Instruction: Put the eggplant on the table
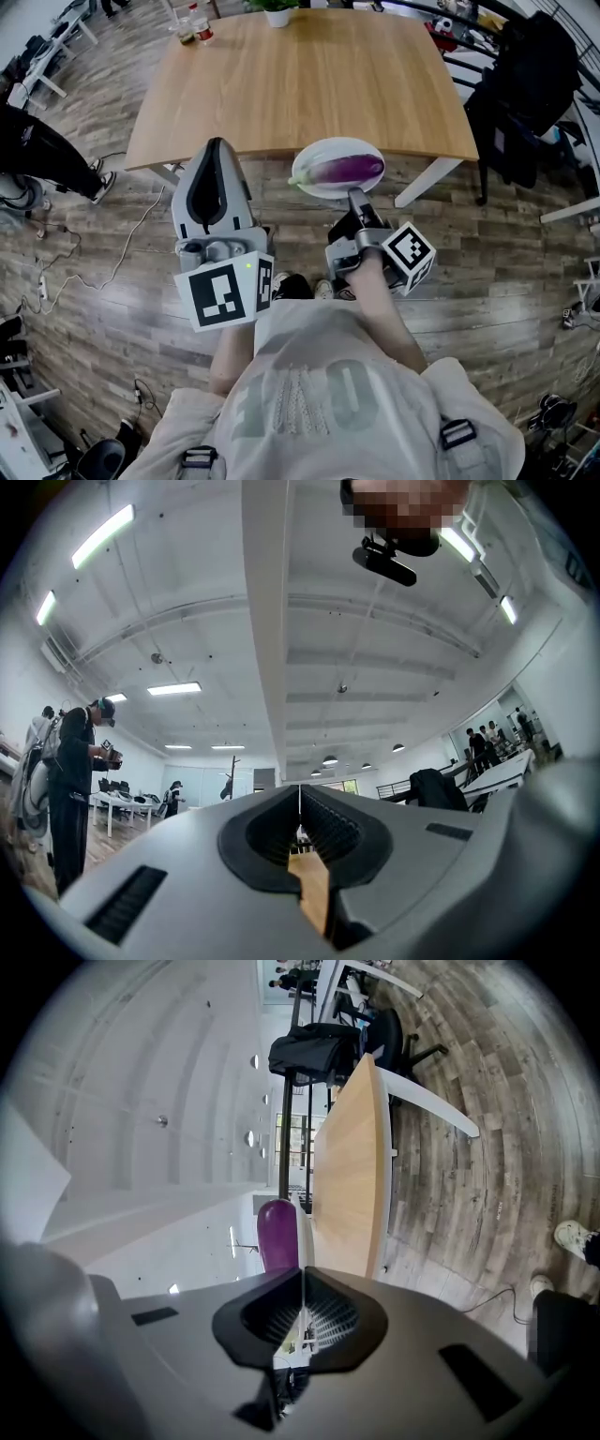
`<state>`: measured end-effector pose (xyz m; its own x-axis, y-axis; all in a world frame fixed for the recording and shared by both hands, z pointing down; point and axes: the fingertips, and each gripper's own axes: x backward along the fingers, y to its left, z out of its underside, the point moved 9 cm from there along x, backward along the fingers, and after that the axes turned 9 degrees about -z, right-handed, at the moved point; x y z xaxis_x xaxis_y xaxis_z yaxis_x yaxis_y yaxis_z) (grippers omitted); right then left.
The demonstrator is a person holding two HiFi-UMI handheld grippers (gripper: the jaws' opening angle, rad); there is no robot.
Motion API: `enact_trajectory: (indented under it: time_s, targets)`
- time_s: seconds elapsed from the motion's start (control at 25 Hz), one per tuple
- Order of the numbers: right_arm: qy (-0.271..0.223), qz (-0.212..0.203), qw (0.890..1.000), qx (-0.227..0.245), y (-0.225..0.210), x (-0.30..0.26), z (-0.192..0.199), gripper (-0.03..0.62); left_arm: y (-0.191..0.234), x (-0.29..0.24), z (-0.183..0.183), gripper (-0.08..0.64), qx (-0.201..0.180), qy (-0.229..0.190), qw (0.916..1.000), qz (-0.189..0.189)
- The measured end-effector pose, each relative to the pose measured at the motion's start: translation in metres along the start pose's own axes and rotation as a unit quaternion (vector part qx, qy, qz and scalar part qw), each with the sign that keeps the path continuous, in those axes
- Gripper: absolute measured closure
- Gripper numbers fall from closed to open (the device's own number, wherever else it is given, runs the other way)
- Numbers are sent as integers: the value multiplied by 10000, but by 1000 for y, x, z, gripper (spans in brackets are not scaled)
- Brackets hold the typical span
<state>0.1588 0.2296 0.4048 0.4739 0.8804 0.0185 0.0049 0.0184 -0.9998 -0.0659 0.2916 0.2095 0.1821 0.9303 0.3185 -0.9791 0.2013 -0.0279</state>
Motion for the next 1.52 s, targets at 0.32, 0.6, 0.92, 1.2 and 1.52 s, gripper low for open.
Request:
enact_trajectory:
  time_s: [0.32, 0.6, 0.92, 1.2, 1.52]
  targets:
    - [-89, -85, 9999, -25, 1, -5, -21, 567, -5, -2, 1, 548, -209, 174, 9995, -168]
    - [-43, -53, 10000, -71, -5, -10, -20, 567, 6, -12, 18, 548, -122, 209, 9993, -284]
    - [-222, -78, 9996, 164, -1, -44, -39, 568, 6, -64, 46, 548, 123, 175, 9996, -183]
    - [-212, 11, 9996, 193, -6, -102, -44, 568, 11, -129, 82, 548, 272, 346, 9990, -20]
    - [-156, 167, 9997, 54, -4, -178, -41, 568, 17, -214, 104, 548, 319, 413, 9983, 242]
